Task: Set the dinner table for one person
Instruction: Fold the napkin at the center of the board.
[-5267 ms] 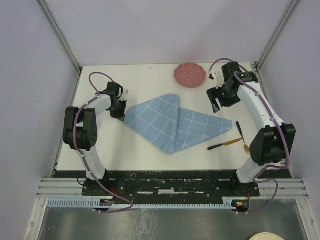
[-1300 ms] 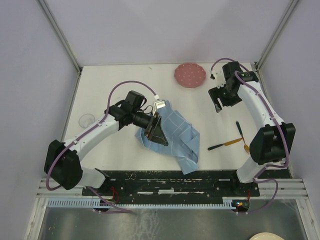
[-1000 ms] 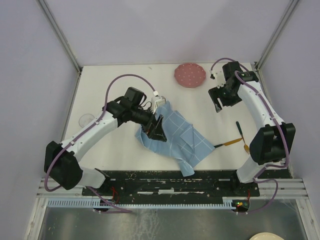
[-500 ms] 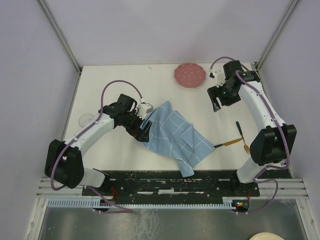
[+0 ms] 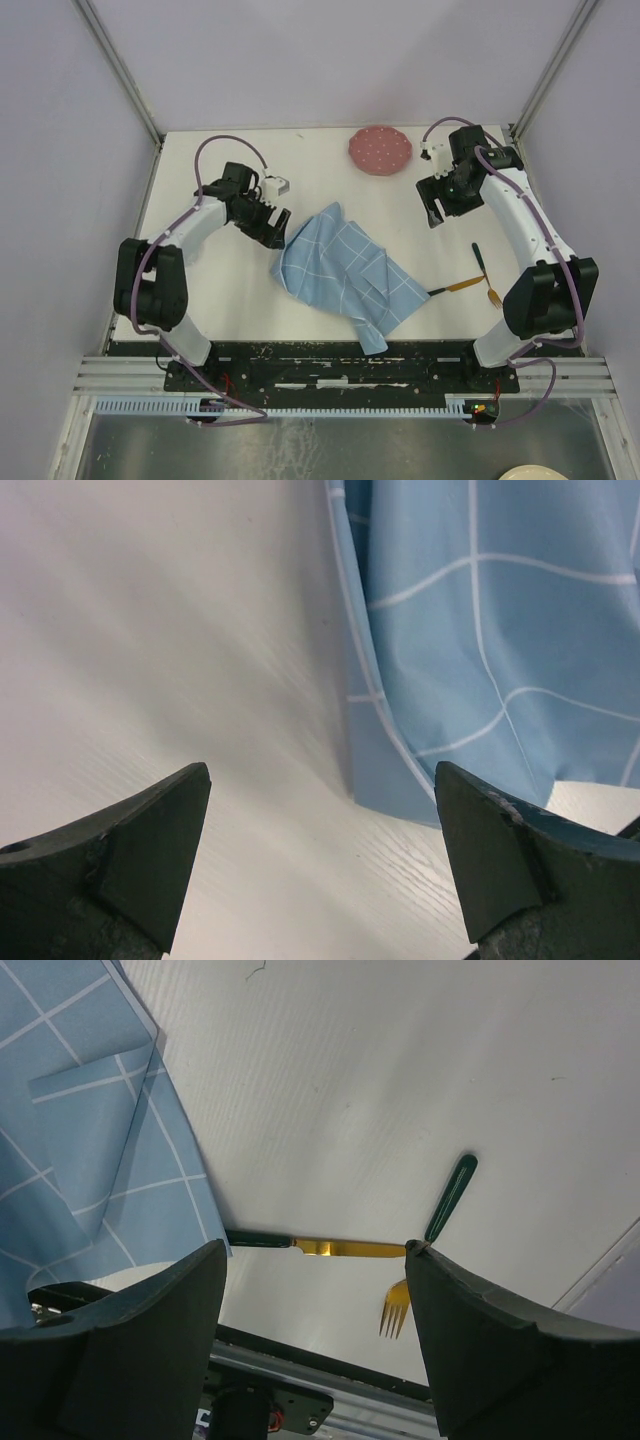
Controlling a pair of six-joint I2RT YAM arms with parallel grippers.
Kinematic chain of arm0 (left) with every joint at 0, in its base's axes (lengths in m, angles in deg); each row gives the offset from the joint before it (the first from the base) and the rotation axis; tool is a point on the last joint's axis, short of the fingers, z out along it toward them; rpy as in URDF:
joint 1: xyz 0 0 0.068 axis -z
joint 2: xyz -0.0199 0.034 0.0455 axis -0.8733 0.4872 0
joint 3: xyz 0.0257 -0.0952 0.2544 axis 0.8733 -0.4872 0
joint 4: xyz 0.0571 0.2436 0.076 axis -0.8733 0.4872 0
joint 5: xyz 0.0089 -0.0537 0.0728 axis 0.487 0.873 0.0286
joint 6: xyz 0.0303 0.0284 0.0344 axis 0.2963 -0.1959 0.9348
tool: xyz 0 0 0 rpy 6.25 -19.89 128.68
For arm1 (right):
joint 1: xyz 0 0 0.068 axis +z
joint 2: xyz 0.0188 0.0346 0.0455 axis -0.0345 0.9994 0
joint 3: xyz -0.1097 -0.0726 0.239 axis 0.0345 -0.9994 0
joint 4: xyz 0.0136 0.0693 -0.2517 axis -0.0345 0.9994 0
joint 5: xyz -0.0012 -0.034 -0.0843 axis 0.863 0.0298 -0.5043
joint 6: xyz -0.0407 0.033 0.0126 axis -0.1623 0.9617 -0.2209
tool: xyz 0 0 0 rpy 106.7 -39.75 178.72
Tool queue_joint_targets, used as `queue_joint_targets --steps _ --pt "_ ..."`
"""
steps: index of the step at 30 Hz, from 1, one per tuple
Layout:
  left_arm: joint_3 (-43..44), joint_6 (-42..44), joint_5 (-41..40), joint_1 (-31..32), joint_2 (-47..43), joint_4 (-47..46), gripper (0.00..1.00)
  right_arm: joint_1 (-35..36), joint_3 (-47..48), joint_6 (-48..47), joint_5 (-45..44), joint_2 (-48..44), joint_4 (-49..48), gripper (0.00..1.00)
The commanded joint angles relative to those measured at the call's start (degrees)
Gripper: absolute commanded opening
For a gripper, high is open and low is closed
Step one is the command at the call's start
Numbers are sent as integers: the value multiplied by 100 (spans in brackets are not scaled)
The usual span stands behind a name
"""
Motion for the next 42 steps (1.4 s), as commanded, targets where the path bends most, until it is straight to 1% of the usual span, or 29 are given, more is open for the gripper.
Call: queue_joint_targets --steps 1,5,10,17,25,36,42 --pt "562 368 -100 -54 375 -206 98 -21 45 -70 -110 -246 -75 80" --pt "784 300 -98 -56 629 -203 89 -19 32 -96 -160 -250 -83 80" --pt "967 244 -61 -59 877 -196 82 -22 53 -108 -226 -235 -84 80" --pt "1138 105 297 22 938 -116 81 -23 63 -156 -324 -214 -92 80" --pt "1187 20 129 450 1088 -144 80 -27 153 -157 -346 -116 -76 80" --pt "1315 -61 78 509 1451 -193 78 -32 84 -167 -363 -147 -113 80" --pt "1475 151 -105 502 1447 -77 78 -27 -70 -170 -397 -233 -162 80"
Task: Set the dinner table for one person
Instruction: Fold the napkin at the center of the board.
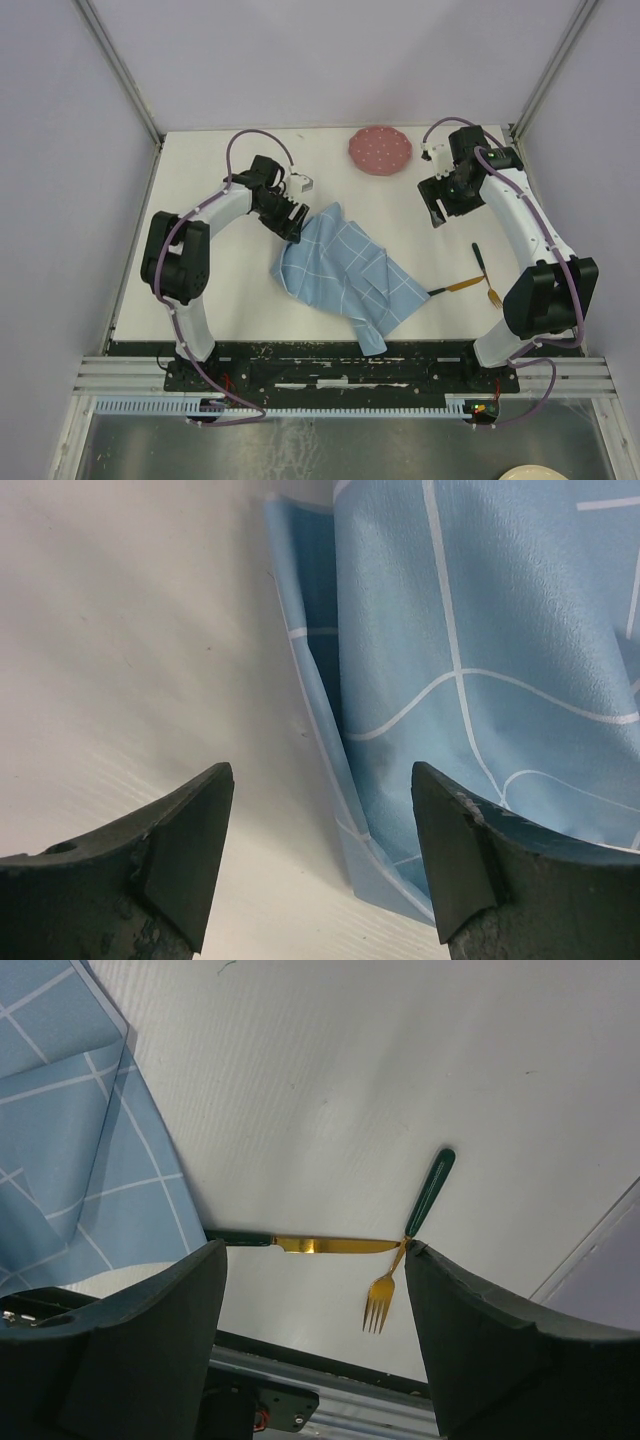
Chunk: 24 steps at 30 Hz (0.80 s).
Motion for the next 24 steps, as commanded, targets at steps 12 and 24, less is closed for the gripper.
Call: queue_joint_targets --steps 12,24 --pt "357 121 -442 -143 86 54 74 -35 -42 -82 -141 -254 -110 80" --pt "336 -52 -152 -130 -88 111 66 -38 0 -82 -147 -219 -91 80"
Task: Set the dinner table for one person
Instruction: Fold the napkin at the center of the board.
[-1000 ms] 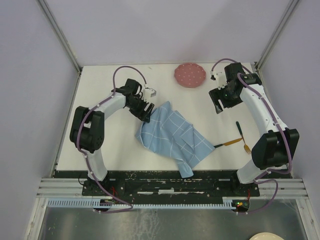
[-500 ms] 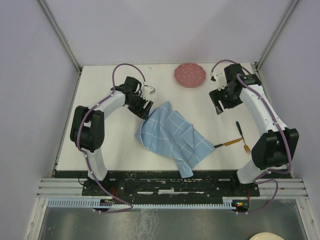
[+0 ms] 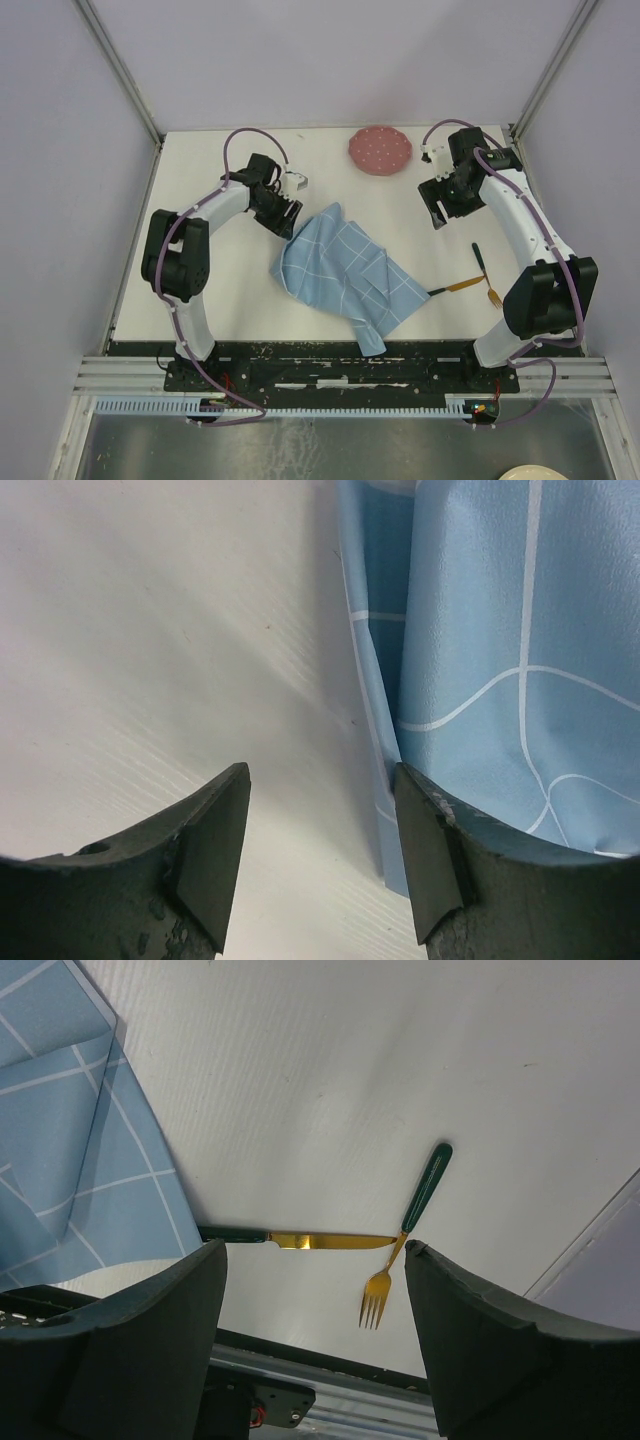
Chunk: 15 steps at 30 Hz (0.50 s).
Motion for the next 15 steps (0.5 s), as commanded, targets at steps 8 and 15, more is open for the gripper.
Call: queue_joint_targets --steps 8,15 --pt "156 -181 348 170 -244 47 67 -36 138 -49 -71 -188 -67 80" --pt "101 -136 122 352 -197 50 59 -37 109 -53 -82 -205 -75 80"
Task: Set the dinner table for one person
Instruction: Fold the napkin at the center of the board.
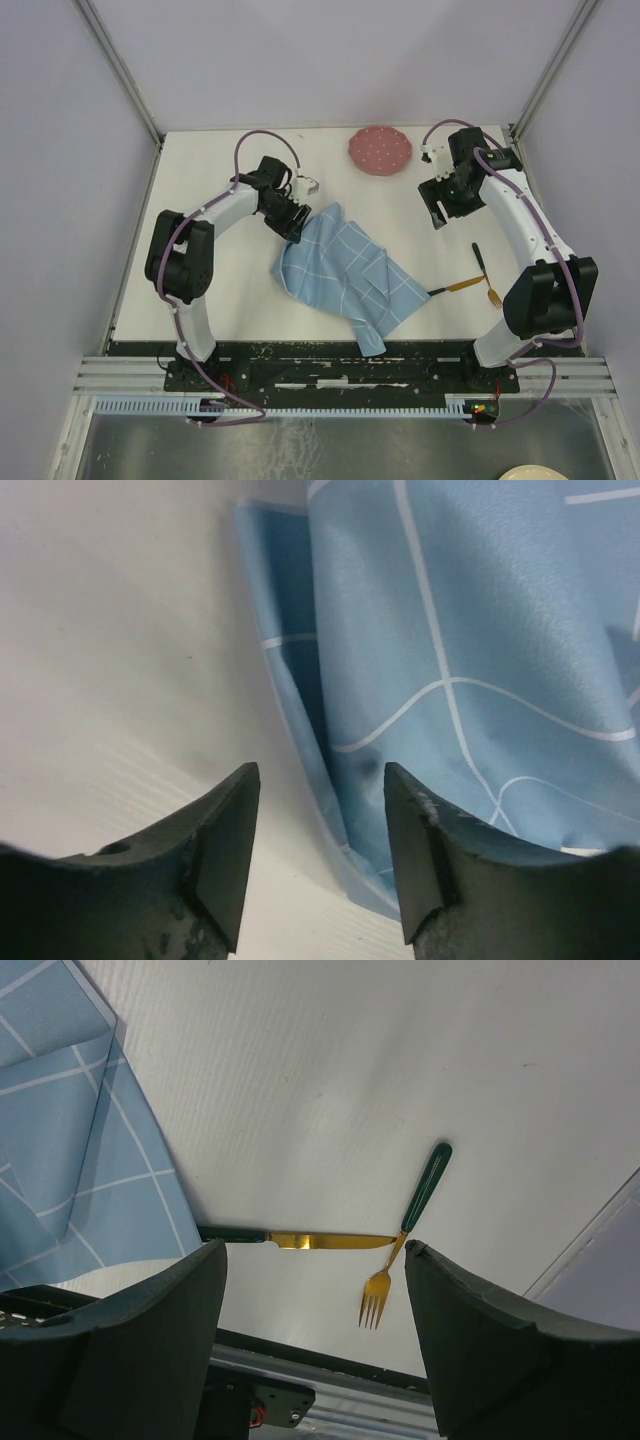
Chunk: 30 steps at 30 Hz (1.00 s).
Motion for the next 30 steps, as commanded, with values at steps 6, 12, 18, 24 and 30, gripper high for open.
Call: queue_joint_targets --steps 6,12,18,24,30 --pt "131 -234 -117 52 -132 -49 42 -35 46 -63 -93 -252 -101 80" --pt "148 -199 -160 36 -119 -62 41 -35 -19 -60 -93 -293 -125 80" --pt "79 -192 -174 36 -48 -58 40 -37 14 -63 -110 -281 -119 80" --pt "88 -201 -312 44 54 -58 20 -49 83 -62 -110 -232 -94 80" --pt "127 -257 -294 43 215 40 3 -43 99 -71 -119 -231 -71 80"
